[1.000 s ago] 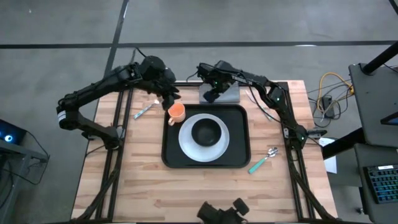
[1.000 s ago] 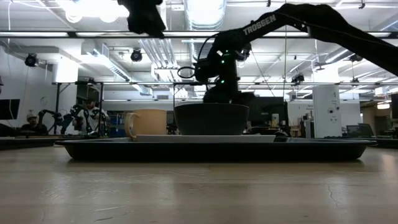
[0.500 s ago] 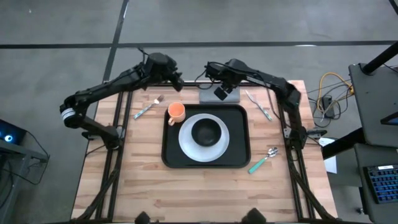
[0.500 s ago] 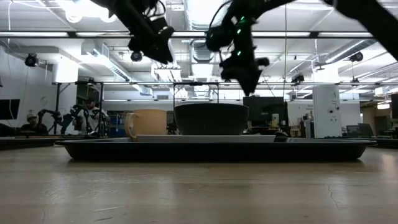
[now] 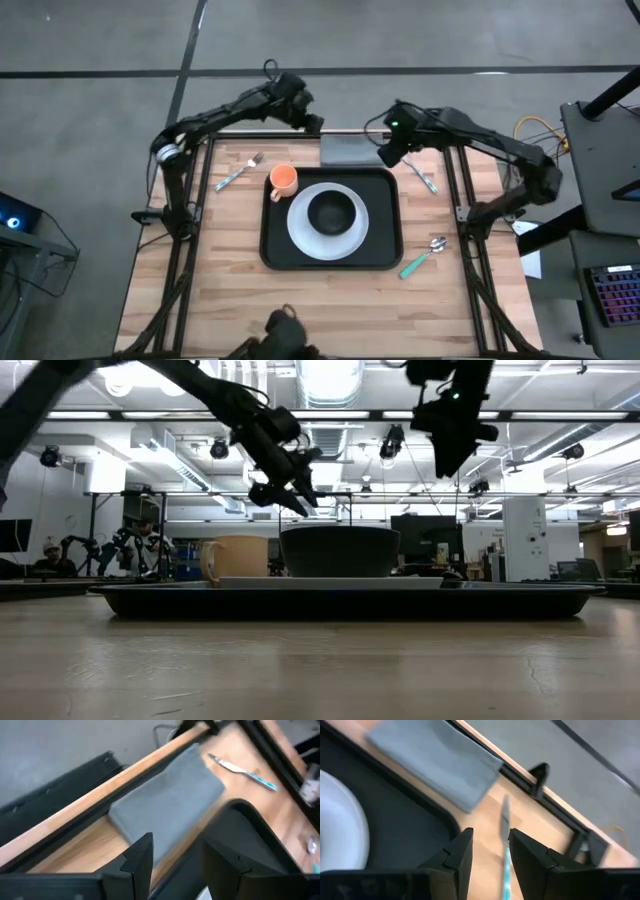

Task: Set up tray
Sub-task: Put the table gray napkin to the right of the white plate on the black serving tray

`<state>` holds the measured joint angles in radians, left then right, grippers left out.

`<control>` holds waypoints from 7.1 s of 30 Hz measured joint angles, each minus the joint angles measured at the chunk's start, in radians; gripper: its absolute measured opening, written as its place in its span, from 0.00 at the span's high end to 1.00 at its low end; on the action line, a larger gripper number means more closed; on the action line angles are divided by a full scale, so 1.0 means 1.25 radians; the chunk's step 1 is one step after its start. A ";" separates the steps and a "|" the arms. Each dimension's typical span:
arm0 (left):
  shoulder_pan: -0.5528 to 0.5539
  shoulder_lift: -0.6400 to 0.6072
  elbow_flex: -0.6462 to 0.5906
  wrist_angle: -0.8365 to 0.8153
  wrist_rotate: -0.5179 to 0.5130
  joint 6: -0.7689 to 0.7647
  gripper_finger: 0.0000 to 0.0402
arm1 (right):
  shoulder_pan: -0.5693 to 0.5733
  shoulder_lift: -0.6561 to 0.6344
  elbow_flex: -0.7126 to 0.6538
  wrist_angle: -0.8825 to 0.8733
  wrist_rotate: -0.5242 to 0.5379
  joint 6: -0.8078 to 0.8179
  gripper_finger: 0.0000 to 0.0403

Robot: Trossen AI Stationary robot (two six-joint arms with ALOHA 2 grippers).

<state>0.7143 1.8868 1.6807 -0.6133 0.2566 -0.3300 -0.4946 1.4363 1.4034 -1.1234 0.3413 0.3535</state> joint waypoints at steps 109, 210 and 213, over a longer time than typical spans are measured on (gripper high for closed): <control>0.008 0.278 -0.071 0.214 0.225 -0.365 0.62 | 0.031 -0.095 -0.018 0.070 -0.056 -0.100 0.54; -0.502 0.019 0.535 -0.755 -0.464 0.727 1.00 | 0.096 -0.079 -0.105 0.647 -0.639 -0.370 0.37; -0.501 0.019 0.535 -0.751 -0.479 0.718 1.00 | 0.127 -0.072 -0.083 0.648 -0.632 -0.374 0.32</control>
<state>0.0876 1.9106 2.3501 -1.5522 -0.3421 0.5674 -0.3358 1.3468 1.2994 -0.3138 -0.4484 -0.1139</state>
